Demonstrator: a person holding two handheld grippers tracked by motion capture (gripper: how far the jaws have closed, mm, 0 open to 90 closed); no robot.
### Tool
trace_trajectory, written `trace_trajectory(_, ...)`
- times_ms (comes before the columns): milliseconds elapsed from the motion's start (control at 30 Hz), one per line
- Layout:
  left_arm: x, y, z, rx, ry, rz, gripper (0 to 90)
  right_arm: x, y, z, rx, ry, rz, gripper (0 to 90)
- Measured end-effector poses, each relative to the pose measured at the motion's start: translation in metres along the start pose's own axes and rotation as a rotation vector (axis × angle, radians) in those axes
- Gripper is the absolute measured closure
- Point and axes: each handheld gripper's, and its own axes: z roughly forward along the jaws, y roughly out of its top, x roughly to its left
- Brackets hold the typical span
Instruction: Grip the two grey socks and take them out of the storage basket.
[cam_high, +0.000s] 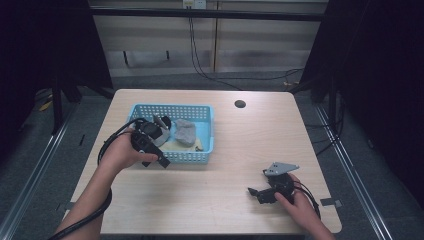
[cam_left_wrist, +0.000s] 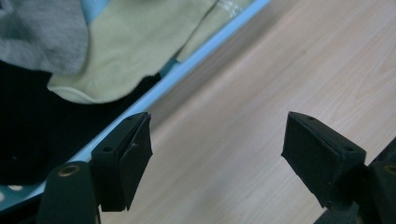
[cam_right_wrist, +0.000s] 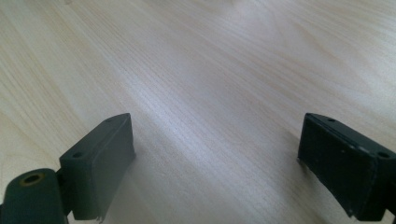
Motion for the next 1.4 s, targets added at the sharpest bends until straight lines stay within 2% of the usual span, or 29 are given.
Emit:
trace_trajectory(167,0.011,0.014,0.003,-0.011,0.021,-0.033,23.8,0.0,0.0,0.0,0.002,-0.003,-0.001,10.0)
trace_trajectory(333,0.025,0.027,0.004,-0.044,0.044,-0.07,23.8,0.0,0.0,0.0,0.0,0.0,0.0,10.0)
trace_trajectory(433,0.031,0.031,0.006,-0.05,0.065,-0.07,23.9,0.0,0.0,0.0,-0.002,0.0,0.003,10.0)
trace_trajectory(533,0.042,0.038,0.013,-0.084,0.095,-0.106,24.2,0.0,0.0,0.0,-0.002,-0.001,0.003,10.0)
trace_trajectory(600,0.048,0.039,0.019,-0.096,0.121,-0.119,24.4,0.0,0.0,0.0,-0.001,0.0,0.003,10.0)
trace_trajectory(633,0.048,0.039,0.019,-0.096,0.121,-0.119,24.8,0.0,0.0,0.0,-0.002,0.0,0.003,10.0)
trace_trajectory(700,0.056,0.039,0.028,-0.114,0.145,-0.152,25.5,0.0,0.0,0.0,-0.001,-0.001,0.002,10.0)
trace_trajectory(833,0.069,0.037,0.037,-0.103,0.186,-0.181,26.4,0.0,0.0,0.0,-0.001,0.0,0.002,10.0)
trace_trajectory(933,0.076,0.035,0.043,-0.108,0.198,-0.198,27.0,0.0,0.0,0.0,-0.001,-0.001,0.002,10.0)
trace_trajectory(967,0.079,0.034,0.045,-0.101,0.196,-0.187,27.4,0.0,0.0,0.0,0.0,-0.003,0.002,10.0)
trace_trajectory(1000,0.079,0.033,0.046,-0.098,0.195,-0.209,28.5,0.0,0.0,0.0,-0.002,0.0,0.003,10.0)
trace_trajectory(1133,0.084,0.031,0.054,-0.09,0.199,-0.21,39.8,0.0,0.0,0.0,0.0,-0.001,0.002,10.0)
trace_trajectory(1200,0.086,0.029,0.059,-0.088,0.197,-0.237,40.7,0.0,0.0,0.0,0.002,-0.003,-0.001,10.0)
trace_trajectory(1300,0.09,0.027,0.066,-0.067,0.202,-0.25,41.0,0.0,0.0,0.0,0.0,-0.001,-0.001,10.0)
trace_trajectory(1400,0.094,0.027,0.07,-0.052,0.209,-0.237,46.4,0.0,0.0,0.0,0.001,-0.002,-0.001,10.0)
